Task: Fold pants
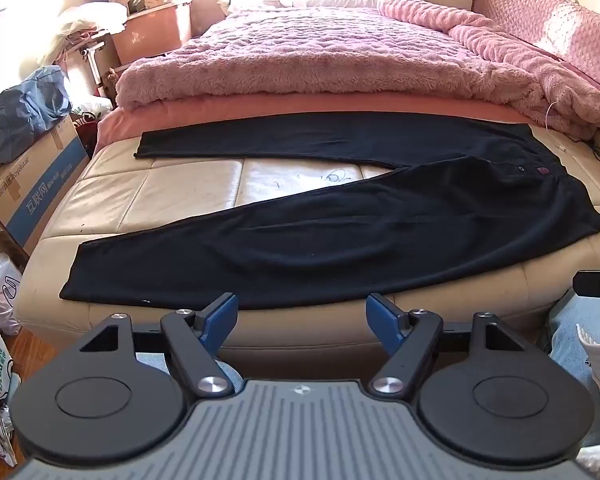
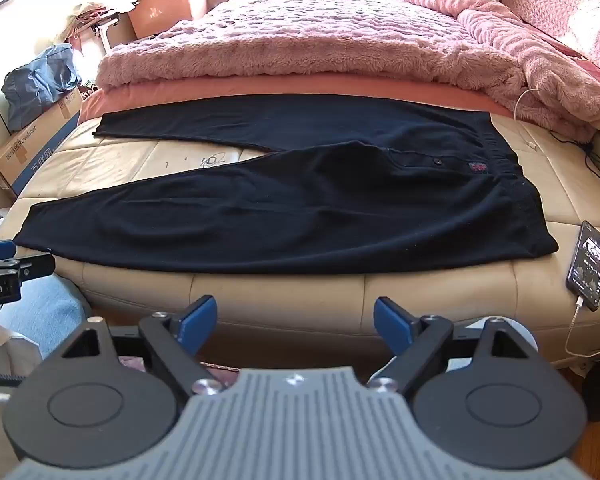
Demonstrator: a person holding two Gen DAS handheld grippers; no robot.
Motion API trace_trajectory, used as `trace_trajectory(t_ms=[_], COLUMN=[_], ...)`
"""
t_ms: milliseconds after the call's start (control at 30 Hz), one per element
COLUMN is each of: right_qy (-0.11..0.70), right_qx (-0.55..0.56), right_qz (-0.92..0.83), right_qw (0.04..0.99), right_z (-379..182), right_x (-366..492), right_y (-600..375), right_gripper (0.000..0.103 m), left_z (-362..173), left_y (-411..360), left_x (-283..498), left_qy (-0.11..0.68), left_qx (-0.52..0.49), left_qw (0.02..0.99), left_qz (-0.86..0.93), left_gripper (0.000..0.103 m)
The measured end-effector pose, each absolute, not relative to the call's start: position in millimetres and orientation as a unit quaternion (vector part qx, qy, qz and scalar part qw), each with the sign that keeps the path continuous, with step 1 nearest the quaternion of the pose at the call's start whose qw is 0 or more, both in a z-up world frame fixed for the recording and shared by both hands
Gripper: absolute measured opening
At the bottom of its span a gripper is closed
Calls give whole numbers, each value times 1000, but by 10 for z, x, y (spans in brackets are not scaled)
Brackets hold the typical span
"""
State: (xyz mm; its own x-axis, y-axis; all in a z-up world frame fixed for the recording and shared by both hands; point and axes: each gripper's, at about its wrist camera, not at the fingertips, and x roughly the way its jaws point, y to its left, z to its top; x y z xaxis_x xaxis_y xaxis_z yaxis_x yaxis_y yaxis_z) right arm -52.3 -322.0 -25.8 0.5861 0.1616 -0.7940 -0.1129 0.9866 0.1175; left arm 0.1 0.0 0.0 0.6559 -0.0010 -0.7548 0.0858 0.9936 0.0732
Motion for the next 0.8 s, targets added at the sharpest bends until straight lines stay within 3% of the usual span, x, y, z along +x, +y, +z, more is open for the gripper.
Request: trace_trajectory(t_ms=[800], right_qy=[450], right_qx=[28], right_qz=[79], right_qw=[889], right_z=[-272], right_x=[-520], right_y=[-3206], right_gripper=[82], left_z=[5], left_y=[2], left_x=[-4], left_qy=[415], left_qx=[50], left_qw=[908], left_qz=[-25], left_gripper=[86])
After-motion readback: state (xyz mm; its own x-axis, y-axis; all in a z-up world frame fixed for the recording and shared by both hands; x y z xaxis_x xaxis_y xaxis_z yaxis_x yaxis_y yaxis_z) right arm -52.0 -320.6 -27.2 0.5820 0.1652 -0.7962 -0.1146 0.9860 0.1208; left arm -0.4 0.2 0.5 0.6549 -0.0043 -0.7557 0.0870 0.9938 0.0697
